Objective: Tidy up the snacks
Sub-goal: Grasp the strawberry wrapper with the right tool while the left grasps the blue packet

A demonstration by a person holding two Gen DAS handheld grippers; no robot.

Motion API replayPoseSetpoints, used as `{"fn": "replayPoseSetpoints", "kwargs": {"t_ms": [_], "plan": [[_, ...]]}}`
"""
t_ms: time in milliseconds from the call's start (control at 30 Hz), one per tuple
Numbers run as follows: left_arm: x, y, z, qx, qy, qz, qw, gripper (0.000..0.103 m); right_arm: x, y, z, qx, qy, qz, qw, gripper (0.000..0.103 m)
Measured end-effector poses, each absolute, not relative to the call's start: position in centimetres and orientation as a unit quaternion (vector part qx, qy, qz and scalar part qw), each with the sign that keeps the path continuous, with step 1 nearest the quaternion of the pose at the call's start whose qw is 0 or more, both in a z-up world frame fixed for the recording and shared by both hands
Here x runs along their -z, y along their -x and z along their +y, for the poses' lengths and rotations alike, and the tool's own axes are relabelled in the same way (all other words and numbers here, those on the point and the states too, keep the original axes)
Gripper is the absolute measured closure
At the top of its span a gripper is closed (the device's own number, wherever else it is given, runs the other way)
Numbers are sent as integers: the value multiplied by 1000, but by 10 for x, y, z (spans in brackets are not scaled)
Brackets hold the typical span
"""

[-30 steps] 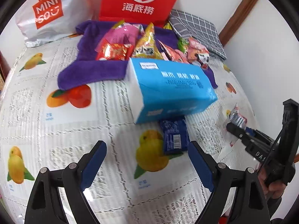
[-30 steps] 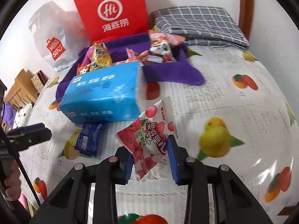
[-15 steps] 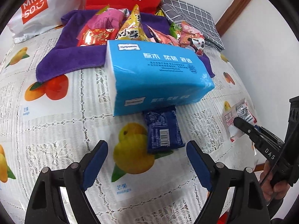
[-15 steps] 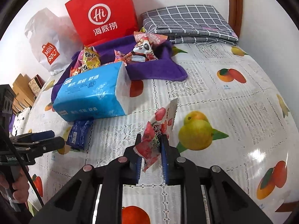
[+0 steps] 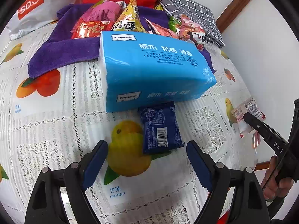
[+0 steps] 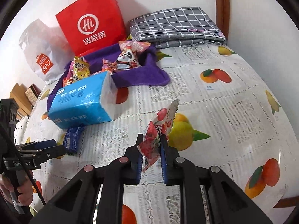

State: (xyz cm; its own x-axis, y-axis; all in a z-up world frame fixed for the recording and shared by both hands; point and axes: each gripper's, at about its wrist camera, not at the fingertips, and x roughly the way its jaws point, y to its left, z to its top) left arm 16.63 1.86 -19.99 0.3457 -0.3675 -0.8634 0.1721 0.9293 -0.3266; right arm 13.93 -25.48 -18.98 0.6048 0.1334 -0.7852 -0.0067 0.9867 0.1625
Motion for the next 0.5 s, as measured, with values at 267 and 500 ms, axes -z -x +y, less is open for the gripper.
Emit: {"fn": "replayPoseSetpoints", "kwargs": {"t_ms": [267,500], "plan": [[203,-169,11,172,89,547,814,13,186,-140,-258,-37,-70,440,894,87],[204,-173,-4,161,73,544,820,12,184,-138,-260,-40,-68,440,895,87]]}}
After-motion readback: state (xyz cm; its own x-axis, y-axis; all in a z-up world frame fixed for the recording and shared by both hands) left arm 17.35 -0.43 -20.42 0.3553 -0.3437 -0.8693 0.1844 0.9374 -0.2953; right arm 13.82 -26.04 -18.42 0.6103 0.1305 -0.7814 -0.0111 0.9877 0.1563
